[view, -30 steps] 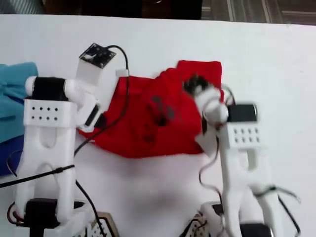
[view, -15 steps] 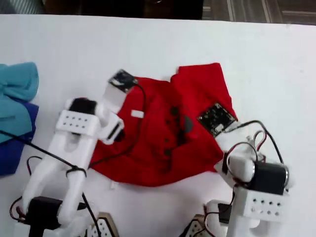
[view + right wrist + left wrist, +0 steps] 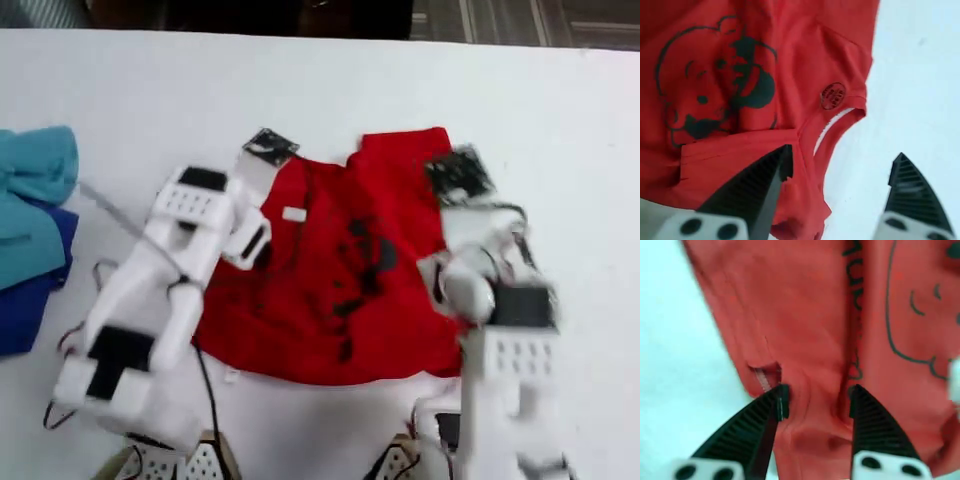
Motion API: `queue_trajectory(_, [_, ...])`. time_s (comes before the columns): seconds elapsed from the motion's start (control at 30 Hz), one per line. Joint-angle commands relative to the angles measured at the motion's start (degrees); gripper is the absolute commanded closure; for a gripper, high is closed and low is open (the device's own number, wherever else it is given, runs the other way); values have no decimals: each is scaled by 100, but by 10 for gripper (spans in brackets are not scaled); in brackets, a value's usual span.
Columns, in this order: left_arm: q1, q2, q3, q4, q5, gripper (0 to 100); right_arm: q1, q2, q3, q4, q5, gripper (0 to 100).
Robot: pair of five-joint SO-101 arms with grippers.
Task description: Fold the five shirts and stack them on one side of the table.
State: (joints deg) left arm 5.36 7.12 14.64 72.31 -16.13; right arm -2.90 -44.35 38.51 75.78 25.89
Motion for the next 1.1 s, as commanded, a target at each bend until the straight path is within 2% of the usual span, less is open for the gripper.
queue_trajectory(0.0, [62, 598, -1103, 448, 26, 782, -356, 1270, 0, -593, -44, 689])
queue_trajectory(0.13, [53, 1389, -1736, 774, 18, 782, -602, 2510, -299, -980, -44, 688])
queue_trajectory(0.3, [35, 2101, -2440, 1187, -9, 789, -611, 4004, -1319, -963, -246, 687])
queue_trajectory(0.37, [18, 2286, -2712, 1275, -18, 849, -611, 4637, -1732, -963, -264, 687])
queue_trajectory(0.43, [-9, 2435, -2923, 1301, -18, 974, -611, 5270, -2154, -936, -273, 690])
queue_trajectory(0.5, [-70, 2558, -3099, 1301, -26, 958, -620, 5877, -2646, -673, -246, 700])
queue_trajectory(0.57, [-141, 2690, -3275, 1301, -105, 976, -716, 6484, -3226, -286, -237, 770])
queue_trajectory(0.67, [-308, 2892, -3565, 1301, -273, 975, -787, 7380, -4211, 224, -255, 974])
queue_trajectory(0.7, [-396, 2954, -3688, 1301, -273, 975, -787, 7644, -4554, 356, -273, 991])
queue_trajectory(0.77, [-615, 3068, -3960, 1301, -273, 975, -778, 8092, -5240, 629, -281, 957])
queue_trajectory(0.83, [-870, 3182, -4259, 1301, -273, 975, -778, 8479, -5960, 804, -281, 984])
queue_trajectory(1.07, [-1477, 3349, -5341, 1371, -220, 975, -822, 9402, -8677, 1015, -281, 981])
